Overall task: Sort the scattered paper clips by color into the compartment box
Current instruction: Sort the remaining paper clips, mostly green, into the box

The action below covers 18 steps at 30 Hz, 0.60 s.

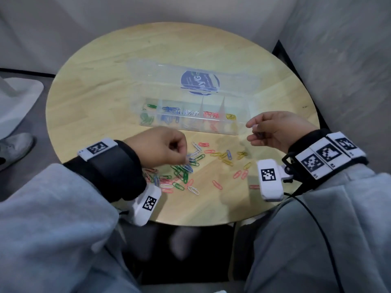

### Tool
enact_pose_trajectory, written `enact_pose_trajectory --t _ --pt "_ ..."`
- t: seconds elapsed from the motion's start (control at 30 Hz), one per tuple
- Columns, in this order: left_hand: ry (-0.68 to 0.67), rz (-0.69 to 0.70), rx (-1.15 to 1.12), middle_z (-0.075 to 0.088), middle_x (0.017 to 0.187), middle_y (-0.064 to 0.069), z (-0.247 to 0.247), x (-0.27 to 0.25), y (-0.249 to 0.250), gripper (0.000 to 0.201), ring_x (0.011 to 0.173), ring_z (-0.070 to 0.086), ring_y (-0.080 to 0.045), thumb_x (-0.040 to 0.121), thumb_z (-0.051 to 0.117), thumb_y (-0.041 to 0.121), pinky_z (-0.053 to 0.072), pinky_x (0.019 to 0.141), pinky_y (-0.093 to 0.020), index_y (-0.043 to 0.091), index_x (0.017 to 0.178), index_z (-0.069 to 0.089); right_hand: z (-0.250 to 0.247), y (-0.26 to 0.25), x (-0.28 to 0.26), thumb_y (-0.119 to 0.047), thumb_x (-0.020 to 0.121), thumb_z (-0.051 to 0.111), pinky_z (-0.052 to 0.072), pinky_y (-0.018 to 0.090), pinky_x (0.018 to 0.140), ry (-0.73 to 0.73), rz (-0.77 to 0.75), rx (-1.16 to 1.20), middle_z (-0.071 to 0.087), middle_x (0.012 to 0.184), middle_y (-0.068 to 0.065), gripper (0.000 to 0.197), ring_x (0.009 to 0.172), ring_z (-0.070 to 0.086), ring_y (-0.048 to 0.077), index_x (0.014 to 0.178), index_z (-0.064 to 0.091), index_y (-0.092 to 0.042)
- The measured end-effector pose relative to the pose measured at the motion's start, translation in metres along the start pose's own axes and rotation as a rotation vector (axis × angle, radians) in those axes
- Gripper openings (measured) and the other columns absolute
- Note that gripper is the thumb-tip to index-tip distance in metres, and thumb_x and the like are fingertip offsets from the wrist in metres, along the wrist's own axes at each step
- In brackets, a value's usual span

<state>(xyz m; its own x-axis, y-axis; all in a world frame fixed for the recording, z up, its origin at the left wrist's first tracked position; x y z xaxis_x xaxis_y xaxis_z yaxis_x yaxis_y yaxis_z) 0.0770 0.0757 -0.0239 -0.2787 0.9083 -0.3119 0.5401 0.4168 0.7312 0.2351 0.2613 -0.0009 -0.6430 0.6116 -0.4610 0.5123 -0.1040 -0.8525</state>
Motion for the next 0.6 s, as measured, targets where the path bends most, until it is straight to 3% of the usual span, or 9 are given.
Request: enact_pose_trajectory --t 0.13,0.23,0.3,0.4,0.53,0.6 --pt "0.232 0.011 -0.540 0.061 0.048 0.001 -0.029 -0.002 0.000 0.025 0.046 0.061 -0.007 0.083 0.060 -0.009 0.054 0.053 -0.018 0.011 0.070 0.052 0.008 0.005 -0.009 0.007 0.092 0.034 0.046 0.015 0.039 0.053 0.043 0.093 0.047 0.064 0.009 0.031 0.039 0.059 0.008 0.072 0.051 -0.007" --pt "0.324 -0.043 -0.778 0.054 0.053 -0.001 -0.040 -0.001 -0.003 0.030 0.044 0.061 -0.008 0.087 0.049 -0.012 0.053 0.049 -0.015 0.016 0.091 0.057 0.018 0.010 -0.014 0.001 0.093 0.039 0.041 0.016 0.037 0.054 0.072 0.077 0.050 0.064 0.007 0.026 0.039 0.054 0.009 0.073 0.051 -0.010" --pt "0.279 -0.142 -0.763 0.049 0.060 -0.006 -0.036 0.001 -0.004 0.031 0.040 0.056 -0.008 0.089 0.041 -0.008 0.050 0.045 -0.014 0.015 0.092 0.061 0.020 0.015 -0.013 -0.005 0.092 0.046 0.039 0.018 0.039 0.080 0.097 -0.021 0.050 0.065 0.005 0.020 0.045 0.050 0.011 0.074 0.051 -0.012" --pt "0.186 -0.253 -0.730 0.041 0.062 -0.007 -0.020 0.003 -0.005 0.031 0.039 0.048 -0.011 0.087 0.032 -0.003 0.042 0.037 -0.014 0.008 0.071 0.056 0.021 0.022 -0.005 -0.020 0.089 0.056 0.038 0.025 0.051 0.109 0.105 -0.402 0.050 0.068 0.001 0.019 0.058 0.047 0.016 0.071 0.050 -0.016" --pt "0.129 -0.360 -0.801 0.043 0.064 -0.006 -0.004 0.009 -0.004 0.027 0.038 0.046 -0.011 0.089 0.036 0.005 0.037 0.038 -0.015 0.009 0.065 0.048 0.037 0.025 0.003 -0.023 0.085 0.060 0.042 0.026 0.060 0.087 0.105 -0.756 0.060 0.083 0.005 0.014 0.072 0.053 0.017 0.076 0.052 -0.015" --pt "0.135 -0.360 -0.546 0.045 0.064 -0.003 -0.001 0.012 -0.005 0.022 0.045 0.044 -0.013 0.090 0.046 0.012 0.034 0.045 -0.019 0.012 0.068 0.051 0.043 0.026 0.007 -0.024 0.083 0.060 0.049 0.031 0.072 0.094 0.112 -0.822 0.065 0.092 0.005 0.013 0.084 0.060 0.021 0.076 0.053 -0.017"
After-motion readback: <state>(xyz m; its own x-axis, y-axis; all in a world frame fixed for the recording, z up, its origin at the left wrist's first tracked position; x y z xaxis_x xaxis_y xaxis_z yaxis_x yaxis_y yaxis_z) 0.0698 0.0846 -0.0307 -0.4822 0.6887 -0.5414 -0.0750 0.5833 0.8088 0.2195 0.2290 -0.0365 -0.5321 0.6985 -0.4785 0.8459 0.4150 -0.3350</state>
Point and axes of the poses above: each hand's wrist, its own x-axis towards the middle knuckle, its own z-axis out of the palm, y = z × x, the point moved 4 cm from there along x, towards the middle knuckle
